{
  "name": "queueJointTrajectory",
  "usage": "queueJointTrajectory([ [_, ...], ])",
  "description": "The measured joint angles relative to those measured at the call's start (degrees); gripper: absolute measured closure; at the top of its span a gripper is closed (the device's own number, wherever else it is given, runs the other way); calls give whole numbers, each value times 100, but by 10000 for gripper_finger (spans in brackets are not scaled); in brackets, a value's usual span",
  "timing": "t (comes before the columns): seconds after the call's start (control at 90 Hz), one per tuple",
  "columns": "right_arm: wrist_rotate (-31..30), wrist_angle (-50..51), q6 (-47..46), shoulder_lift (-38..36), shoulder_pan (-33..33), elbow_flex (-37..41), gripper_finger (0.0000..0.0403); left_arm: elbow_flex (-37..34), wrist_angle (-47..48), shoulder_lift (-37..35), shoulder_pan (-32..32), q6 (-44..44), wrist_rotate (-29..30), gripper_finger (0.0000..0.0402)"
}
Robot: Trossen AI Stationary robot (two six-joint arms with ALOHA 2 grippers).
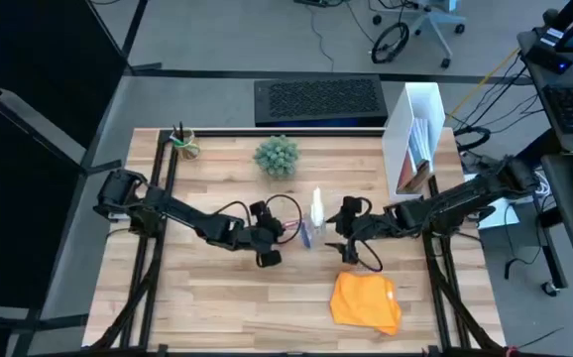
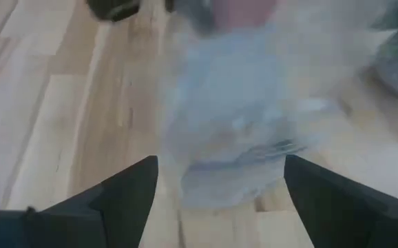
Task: Apply microfiber cloth
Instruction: Spray cleaner from the bottle onto the cellphone
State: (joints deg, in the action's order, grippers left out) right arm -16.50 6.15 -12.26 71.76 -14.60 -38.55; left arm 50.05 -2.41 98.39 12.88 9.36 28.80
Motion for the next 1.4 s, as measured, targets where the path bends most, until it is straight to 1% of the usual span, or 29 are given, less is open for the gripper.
queueJointTrajectory([
  [0.1, 77, 337, 31, -295, 47, -135, 102, 0, 94, -114, -6, -100, 2, 393],
  [0.178, 307, 344, 234, -564, 140, -172, 97, -1, 176, -242, -17, -91, 4, 393],
  [0.256, 322, 346, 469, -860, 283, -187, 91, -1, 220, -383, -15, -99, 38, 393],
  [0.344, 249, 208, 807, -1204, 464, -196, 88, -1, 250, -597, -17, -115, 79, 393],
  [0.489, 228, -113, 1000, -1676, 723, -202, 90, 1, 424, -1023, -84, -107, 93, 393],
  [0.556, 309, -135, 1171, -1841, 789, -202, 91, 1, 472, -1202, -147, -97, 97, 393],
  [0.656, 442, -83, 1715, -1987, 841, -202, 91, 1, 484, -1438, -287, -200, 107, 393],
  [0.767, 460, -110, 1711, -2000, 897, -202, 91, 1, 508, -1601, -529, -277, 76, 393],
  [0.856, 447, -73, 1699, -1931, 897, -202, 90, 1, 489, -1641, -821, -279, -246, 393],
  [0.933, 451, -17, 1753, -1814, 897, -202, 80, 1, 428, -1638, -1058, -317, -590, 393],
  [1.033, 454, -67, 1789, -1688, 897, -202, 55, 1, 142, -1564, -1289, -441, -1028, 393],
  [1.111, 453, -170, 1518, -1585, 899, -202, 30, 1, -128, -1501, -1469, -551, -1528, 393],
  [1.189, 450, -206, 1308, -1534, 969, -202, 9, 1, -377, -1430, -1625, -569, -1799, 393],
  [1.4, 497, -246, 1058, -1531, 930, -202, 22, -2, -702, -1316, -1934, -718, -2202, 393],
])
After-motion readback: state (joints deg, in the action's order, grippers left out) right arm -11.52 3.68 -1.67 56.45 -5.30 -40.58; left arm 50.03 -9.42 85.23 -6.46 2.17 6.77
